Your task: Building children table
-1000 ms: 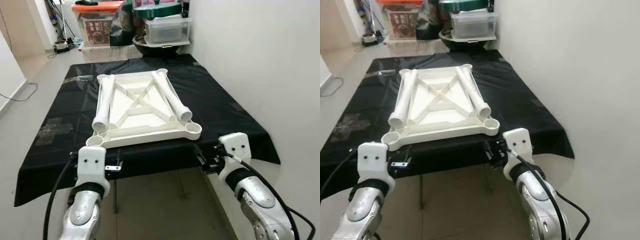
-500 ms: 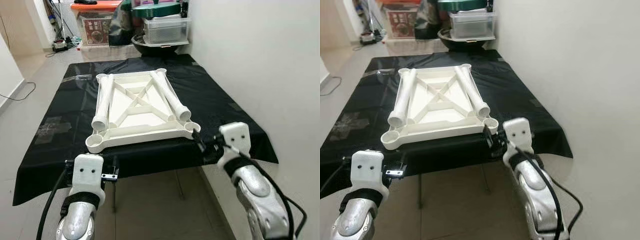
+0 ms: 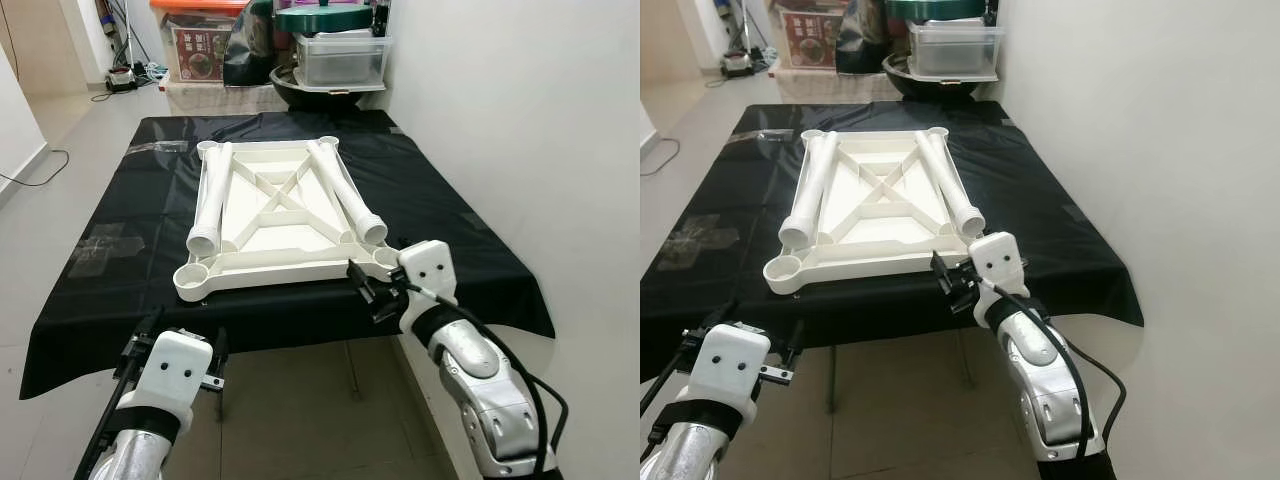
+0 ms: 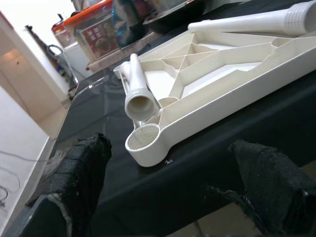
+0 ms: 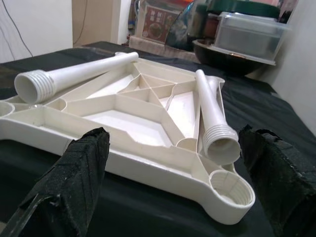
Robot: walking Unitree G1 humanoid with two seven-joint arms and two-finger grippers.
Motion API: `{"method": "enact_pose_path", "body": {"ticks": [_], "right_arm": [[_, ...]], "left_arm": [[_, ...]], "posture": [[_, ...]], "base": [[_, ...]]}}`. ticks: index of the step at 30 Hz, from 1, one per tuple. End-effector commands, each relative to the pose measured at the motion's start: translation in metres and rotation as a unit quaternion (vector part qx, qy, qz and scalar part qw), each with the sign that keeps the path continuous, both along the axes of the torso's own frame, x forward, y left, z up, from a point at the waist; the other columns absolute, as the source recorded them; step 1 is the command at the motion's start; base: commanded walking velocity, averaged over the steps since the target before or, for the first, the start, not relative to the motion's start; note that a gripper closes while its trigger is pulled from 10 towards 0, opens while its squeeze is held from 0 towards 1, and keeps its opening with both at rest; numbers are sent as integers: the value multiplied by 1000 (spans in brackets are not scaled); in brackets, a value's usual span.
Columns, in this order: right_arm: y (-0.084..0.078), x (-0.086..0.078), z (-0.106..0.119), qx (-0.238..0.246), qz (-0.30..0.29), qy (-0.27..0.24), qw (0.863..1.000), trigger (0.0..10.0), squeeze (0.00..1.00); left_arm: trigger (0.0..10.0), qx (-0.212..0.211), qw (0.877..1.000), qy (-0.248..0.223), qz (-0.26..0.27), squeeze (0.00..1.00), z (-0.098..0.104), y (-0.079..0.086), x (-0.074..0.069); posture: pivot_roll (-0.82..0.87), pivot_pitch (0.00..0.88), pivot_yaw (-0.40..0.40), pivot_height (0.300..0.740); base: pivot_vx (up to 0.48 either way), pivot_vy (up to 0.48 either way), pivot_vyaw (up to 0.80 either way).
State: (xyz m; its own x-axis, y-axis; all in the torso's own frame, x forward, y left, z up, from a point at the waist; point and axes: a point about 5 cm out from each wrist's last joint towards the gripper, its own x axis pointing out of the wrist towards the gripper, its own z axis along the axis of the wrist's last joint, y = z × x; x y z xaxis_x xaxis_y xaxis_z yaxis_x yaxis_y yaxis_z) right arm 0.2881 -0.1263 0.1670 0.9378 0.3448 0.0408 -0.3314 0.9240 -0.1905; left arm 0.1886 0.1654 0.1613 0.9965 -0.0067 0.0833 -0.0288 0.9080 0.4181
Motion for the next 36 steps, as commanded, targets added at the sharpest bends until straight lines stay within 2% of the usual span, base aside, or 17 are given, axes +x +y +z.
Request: {"method": "enact_pose_path", "body": {"ticks": [1,10,14,21,27,30,36], "right_arm": [[3,1,-2,2,9,2,1000,10000,0],[7,8,-3,7,12,7,1000,10000,0],[13,13,-4,-7,29,-2,1000,10000,0],[18,17,-3,-12,43,-6,999,10000,0],[21,21,0,8,32,-7,999,10000,0],[23,25,2,18,24,-9,1000,10000,0],[24,30,6,27,18,-13,999,10000,0]], "left_arm": [[10000,14,1000,0,-5,0,2,3,2],[10000,13,1000,-12,-26,0,12,10,8],[10000,23,999,1,-41,0,9,3,5],[10000,15,999,3,-47,0,8,2,4],[10000,-4,999,-29,-29,0,17,10,12],[10000,-11,998,-51,-28,0,24,9,18],[10000,-15,998,-63,-26,0,28,9,23]], "posture": [[51,0,-76,740],[54,0,-63,740],[63,0,-60,740],[70,0,-60,740],[63,0,-52,740],[56,0,-42,740],[52,0,-39,740]], "base": [[0,0,0],[0,0,0],[0,0,0],[0,0,0],[0,0,0],[84,0,0],[304,0,0]]}}
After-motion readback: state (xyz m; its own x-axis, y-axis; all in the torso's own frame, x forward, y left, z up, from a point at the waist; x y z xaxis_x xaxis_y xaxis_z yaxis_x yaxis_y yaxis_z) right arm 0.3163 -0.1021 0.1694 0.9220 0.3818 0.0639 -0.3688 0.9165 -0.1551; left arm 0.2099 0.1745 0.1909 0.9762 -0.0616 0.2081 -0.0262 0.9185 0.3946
